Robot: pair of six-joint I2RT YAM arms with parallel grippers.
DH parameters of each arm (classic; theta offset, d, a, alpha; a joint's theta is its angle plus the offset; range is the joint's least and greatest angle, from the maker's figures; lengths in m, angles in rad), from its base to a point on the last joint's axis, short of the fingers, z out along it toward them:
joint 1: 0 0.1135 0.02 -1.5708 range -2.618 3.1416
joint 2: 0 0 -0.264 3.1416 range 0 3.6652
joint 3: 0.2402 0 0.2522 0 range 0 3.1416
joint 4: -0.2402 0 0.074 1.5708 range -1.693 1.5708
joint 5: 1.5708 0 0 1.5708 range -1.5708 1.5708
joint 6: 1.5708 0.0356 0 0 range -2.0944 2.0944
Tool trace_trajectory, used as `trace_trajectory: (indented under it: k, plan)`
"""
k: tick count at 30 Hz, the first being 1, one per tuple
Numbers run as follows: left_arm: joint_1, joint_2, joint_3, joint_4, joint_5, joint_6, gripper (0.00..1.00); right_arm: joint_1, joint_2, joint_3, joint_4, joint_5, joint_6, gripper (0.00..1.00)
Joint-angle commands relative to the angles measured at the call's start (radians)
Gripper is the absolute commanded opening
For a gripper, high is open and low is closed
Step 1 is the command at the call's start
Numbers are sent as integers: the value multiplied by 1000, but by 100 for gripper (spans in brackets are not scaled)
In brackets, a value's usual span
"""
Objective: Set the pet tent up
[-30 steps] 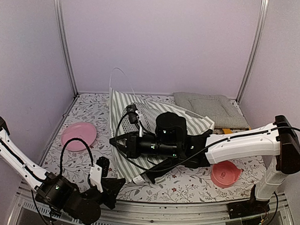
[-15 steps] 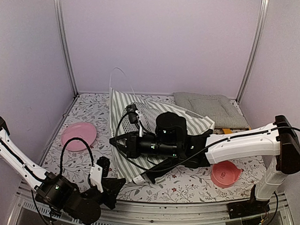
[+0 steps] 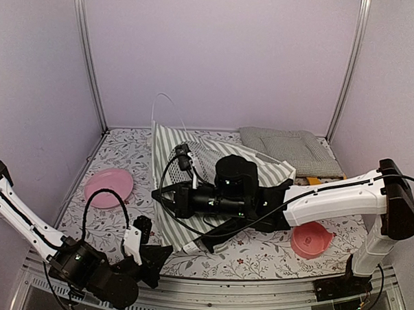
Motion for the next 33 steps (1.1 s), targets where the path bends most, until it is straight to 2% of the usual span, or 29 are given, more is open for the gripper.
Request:
trace_trajectory:
  k: [1, 19, 33]
  plan:
    - [-43, -7, 9, -45, 80, 25, 0, -27, 3, 9, 102, 103, -31, 0]
    - [-41, -19, 28, -67, 70, 42, 0, -19, 30, 13, 101, 71, -13, 0]
    - [-31, -30, 25, -173, 61, -77, 0, -16, -5, -23, 102, 64, -4, 0]
